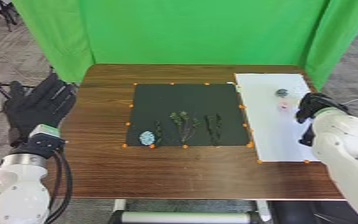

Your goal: Arrange flowers

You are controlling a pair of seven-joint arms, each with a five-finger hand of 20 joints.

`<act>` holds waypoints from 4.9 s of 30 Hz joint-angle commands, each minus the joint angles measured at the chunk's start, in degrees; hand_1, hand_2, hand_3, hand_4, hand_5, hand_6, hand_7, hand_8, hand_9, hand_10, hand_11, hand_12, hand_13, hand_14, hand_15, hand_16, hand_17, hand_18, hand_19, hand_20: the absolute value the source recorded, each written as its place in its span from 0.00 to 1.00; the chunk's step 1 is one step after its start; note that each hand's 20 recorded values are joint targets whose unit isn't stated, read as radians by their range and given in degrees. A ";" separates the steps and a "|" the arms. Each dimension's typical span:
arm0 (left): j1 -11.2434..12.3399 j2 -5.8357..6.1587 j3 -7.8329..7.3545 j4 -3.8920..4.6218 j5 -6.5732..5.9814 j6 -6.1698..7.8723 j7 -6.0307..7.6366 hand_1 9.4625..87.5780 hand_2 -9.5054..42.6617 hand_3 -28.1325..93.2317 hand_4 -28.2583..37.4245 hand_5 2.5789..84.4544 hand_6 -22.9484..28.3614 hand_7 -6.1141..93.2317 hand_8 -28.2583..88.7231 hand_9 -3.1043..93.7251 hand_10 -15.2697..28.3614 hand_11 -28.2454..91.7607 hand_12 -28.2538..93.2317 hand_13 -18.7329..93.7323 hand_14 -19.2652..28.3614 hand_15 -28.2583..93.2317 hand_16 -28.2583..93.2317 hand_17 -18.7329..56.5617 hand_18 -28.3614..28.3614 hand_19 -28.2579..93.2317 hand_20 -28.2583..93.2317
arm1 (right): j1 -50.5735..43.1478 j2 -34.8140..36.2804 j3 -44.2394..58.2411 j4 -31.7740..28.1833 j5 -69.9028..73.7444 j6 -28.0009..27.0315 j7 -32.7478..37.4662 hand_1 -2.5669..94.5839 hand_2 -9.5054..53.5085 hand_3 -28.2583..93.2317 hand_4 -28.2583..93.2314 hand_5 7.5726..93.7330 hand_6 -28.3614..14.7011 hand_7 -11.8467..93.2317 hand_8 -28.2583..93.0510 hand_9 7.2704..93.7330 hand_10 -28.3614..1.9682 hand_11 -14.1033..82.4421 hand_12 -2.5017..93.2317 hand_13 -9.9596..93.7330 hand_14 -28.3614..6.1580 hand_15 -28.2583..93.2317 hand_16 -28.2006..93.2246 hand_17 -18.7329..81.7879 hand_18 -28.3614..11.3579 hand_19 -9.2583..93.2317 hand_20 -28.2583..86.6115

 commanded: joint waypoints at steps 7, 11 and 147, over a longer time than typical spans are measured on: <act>1.55 -1.07 -1.12 -0.44 0.06 -0.98 -0.61 0.15 0.54 0.78 0.00 0.46 0.60 0.25 0.16 0.36 0.67 0.45 0.33 0.36 0.68 0.56 0.17 0.17 0.74 0.52 0.35 | 1.65 -0.08 -4.66 5.46 -0.13 1.16 -2.30 0.62 0.00 0.81 0.00 0.48 0.57 0.28 0.12 0.49 0.58 0.29 0.13 0.69 0.57 0.73 0.50 0.48 0.10 0.90 0.63; 1.89 -1.29 -1.34 -0.59 0.02 -0.80 -0.56 0.16 0.53 0.78 0.00 0.46 0.60 0.25 0.16 0.36 0.67 0.45 0.33 0.36 0.68 0.56 0.17 0.17 0.74 0.52 0.35 | 1.27 -0.26 -4.24 5.72 0.99 -0.90 -0.69 0.65 0.00 0.78 0.00 0.57 0.63 0.29 0.11 0.58 0.64 0.29 0.14 0.73 0.62 0.67 0.52 0.49 0.11 0.90 0.63; -1.10 -1.89 2.14 1.50 0.71 -0.46 -2.41 0.20 0.47 0.80 0.00 0.46 0.60 0.25 0.16 0.37 0.67 0.45 0.32 0.36 0.69 0.58 0.17 0.17 0.74 0.52 0.35 | 28.88 -26.90 -47.88 19.46 -11.22 19.01 -13.38 0.44 0.02 0.89 0.00 0.48 0.50 0.27 0.11 0.63 0.41 0.28 0.13 0.79 0.52 0.61 0.42 0.54 0.09 0.91 0.52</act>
